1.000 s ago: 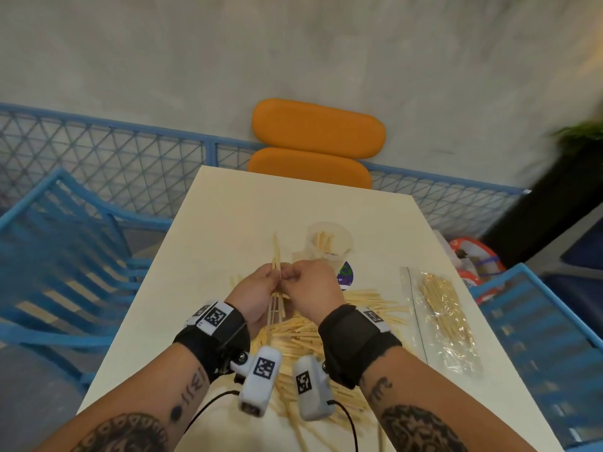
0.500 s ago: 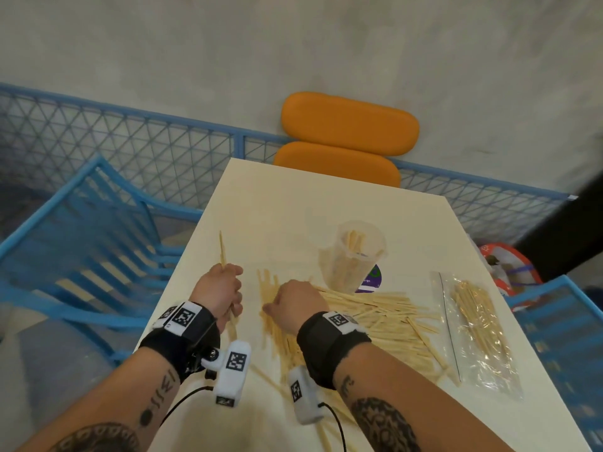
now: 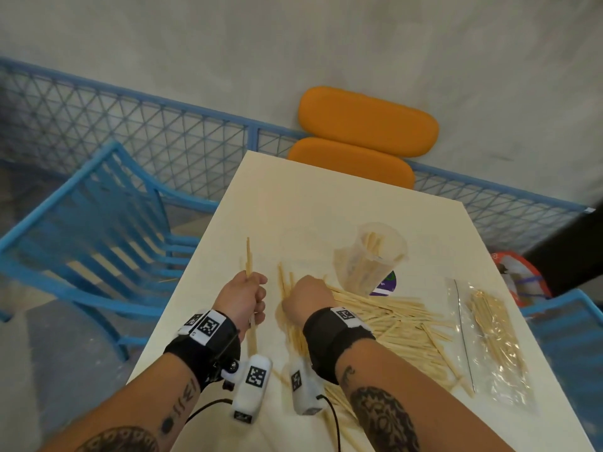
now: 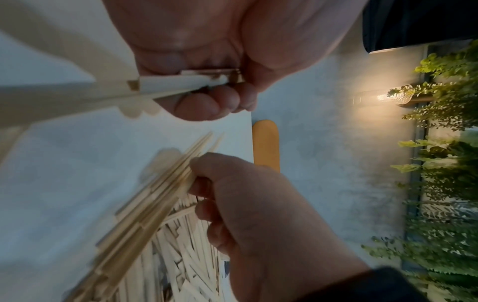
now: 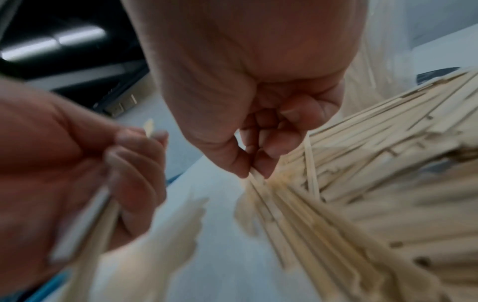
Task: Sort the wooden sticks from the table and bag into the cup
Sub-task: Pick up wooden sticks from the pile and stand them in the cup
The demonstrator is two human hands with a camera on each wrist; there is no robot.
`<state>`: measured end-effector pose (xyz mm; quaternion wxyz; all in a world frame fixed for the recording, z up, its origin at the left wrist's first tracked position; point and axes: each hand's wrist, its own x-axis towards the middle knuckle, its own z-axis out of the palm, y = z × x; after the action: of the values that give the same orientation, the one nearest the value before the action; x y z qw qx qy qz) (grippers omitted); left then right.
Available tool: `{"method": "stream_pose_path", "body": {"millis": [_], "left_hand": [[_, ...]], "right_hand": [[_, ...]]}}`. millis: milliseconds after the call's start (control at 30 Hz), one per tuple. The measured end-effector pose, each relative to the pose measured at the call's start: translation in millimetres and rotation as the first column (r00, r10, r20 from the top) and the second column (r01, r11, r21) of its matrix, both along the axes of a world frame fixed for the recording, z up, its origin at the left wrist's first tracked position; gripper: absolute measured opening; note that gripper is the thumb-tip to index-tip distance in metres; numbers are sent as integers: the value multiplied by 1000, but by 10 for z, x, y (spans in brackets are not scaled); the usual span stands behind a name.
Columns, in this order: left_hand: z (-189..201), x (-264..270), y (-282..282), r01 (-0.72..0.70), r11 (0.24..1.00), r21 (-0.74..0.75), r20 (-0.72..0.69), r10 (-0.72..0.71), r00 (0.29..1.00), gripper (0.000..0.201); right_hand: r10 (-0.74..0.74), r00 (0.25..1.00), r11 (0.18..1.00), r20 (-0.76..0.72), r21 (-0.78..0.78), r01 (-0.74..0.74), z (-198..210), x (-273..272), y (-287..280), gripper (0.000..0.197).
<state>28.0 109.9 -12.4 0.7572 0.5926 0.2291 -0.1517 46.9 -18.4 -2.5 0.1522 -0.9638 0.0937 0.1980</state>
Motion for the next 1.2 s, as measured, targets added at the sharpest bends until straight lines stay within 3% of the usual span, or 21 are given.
{"method": "stream_pose_path", "body": {"millis": [233, 433, 500, 600, 733, 800, 867, 933, 1000, 1067, 1200], "left_hand": [[208, -20, -340, 142, 988, -59, 54, -139, 989, 25], [475, -26, -918, 322, 939, 121, 201, -341, 918, 26], [557, -39, -1104, 343, 936, 72, 195, -351, 916, 25], [670, -87, -1352, 414, 910, -36, 179, -401, 898, 29], [705, -124, -1514, 470, 864, 180, 240, -502, 831, 28], [700, -139, -1547, 481, 842, 244, 276, -536, 798, 26], [697, -184, -1562, 511, 819, 262, 296, -572, 765, 27], [702, -243, -1559, 550, 774, 314, 307, -631, 712, 27], [697, -297, -1554, 585, 717, 379, 324, -695, 642, 26], [695, -331, -1560, 613, 678, 405, 328, -734, 595, 23], [697, -336, -1551, 596, 704, 386, 315, -708, 632, 18]], "right_hand": [[-108, 982, 971, 156, 227, 71, 470, -152, -415, 25], [-262, 909, 907, 326, 406, 116, 779, -432, -814, 37], [-304, 883, 888, 357, 441, 127, 807, -492, -956, 35], [-278, 876, 899, 395, 429, 92, 845, -580, -1188, 32], [-124, 905, 958, 407, 287, 2, 950, -710, -1438, 18], [-184, 860, 957, 476, 285, 47, 1009, -733, -1547, 15], [-286, 755, 931, 590, 357, 73, 1072, -723, -1644, 16], [-334, 711, 893, 619, 449, 29, 1143, -688, -1702, 35], [-315, 769, 866, 557, 501, -8, 1195, -656, -1676, 53], [-243, 822, 872, 515, 487, -47, 1167, -645, -1613, 48], [-211, 828, 856, 519, 507, -100, 1046, -677, -1465, 29]]}}
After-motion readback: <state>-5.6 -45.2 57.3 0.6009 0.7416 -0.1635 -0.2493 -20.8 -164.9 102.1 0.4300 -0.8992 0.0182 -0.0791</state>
